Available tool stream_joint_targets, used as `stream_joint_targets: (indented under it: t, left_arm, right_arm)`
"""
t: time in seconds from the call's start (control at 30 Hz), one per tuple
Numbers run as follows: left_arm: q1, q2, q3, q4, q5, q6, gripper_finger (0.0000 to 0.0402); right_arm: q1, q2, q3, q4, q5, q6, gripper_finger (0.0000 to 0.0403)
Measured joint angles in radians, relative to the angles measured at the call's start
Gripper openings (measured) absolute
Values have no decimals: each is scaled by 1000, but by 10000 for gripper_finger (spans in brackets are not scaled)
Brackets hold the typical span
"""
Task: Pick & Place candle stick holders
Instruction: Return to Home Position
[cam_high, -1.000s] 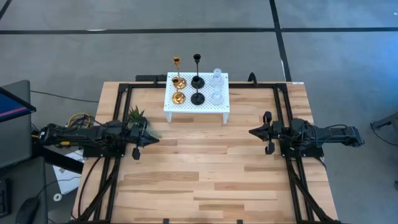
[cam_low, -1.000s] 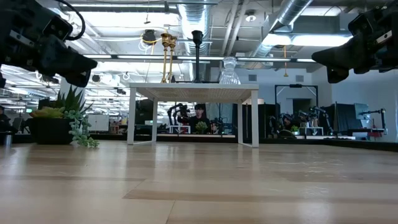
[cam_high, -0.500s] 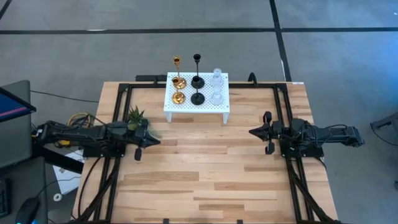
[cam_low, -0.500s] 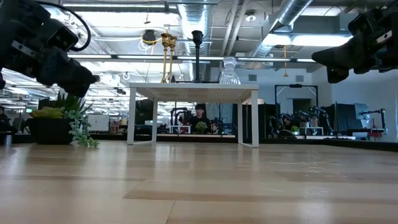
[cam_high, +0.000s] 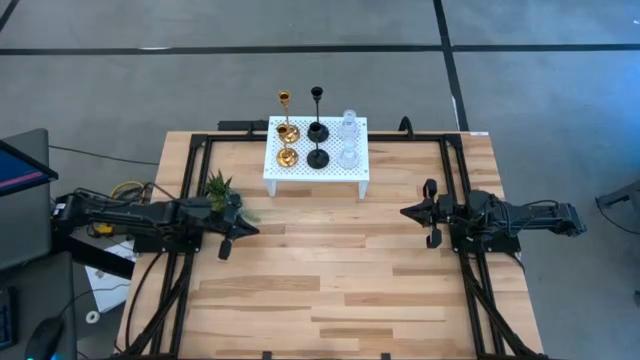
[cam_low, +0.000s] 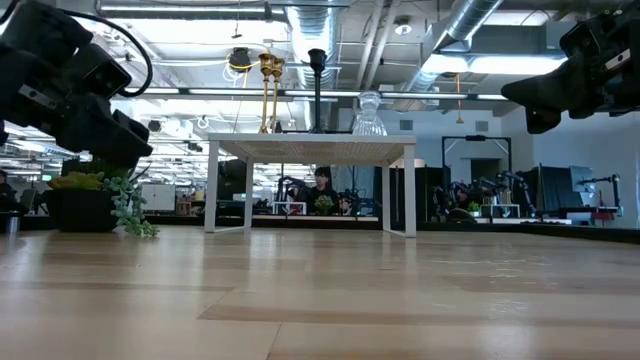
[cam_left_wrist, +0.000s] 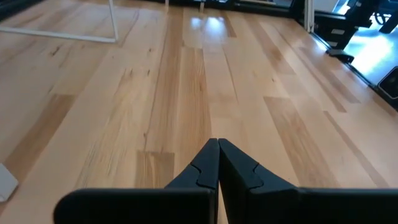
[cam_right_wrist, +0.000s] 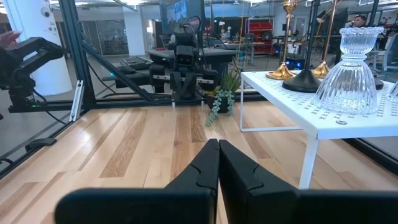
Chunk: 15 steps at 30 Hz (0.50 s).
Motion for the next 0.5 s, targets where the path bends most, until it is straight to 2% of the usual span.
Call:
stream_joint_targets:
  t: [0.23,0.5]
  left_arm:
    - [0,20,0,5,0,0,4]
    - [0,-153,0,13,0,0,4]
  right_arm:
    - [0,0,0,0,0,0,0]
    - [0,0,0,0,0,0,0]
